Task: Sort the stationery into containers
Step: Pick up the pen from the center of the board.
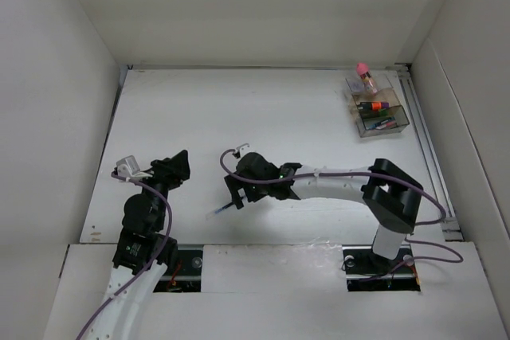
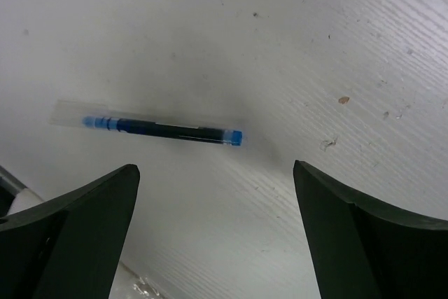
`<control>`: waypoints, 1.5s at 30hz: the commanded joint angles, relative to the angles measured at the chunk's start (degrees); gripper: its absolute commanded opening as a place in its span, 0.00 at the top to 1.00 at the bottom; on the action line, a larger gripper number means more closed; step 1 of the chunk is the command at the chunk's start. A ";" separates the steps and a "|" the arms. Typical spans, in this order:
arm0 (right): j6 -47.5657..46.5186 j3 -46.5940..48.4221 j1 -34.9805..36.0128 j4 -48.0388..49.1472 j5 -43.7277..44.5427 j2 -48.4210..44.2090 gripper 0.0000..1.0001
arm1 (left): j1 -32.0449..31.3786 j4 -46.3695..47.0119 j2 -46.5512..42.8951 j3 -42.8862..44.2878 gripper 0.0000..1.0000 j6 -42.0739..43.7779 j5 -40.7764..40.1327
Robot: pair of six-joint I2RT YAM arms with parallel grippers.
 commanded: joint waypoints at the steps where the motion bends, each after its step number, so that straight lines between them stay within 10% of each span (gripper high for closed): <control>1: -2.54 3.91 2.16 -1.88 4.55 1.97 0.03 | -0.28 0.75 -0.93 1.74 0.32 -0.67 -1.21; 33: -8.08 14.28 7.18 -3.03 12.48 17.18 0.05 | -0.28 -0.83 -1.99 1.74 0.32 -0.68 -2.79; 45: -0.72 3.22 7.18 1.98 8.24 12.35 0.52 | -0.28 -0.83 -1.99 1.74 0.32 -0.68 -2.79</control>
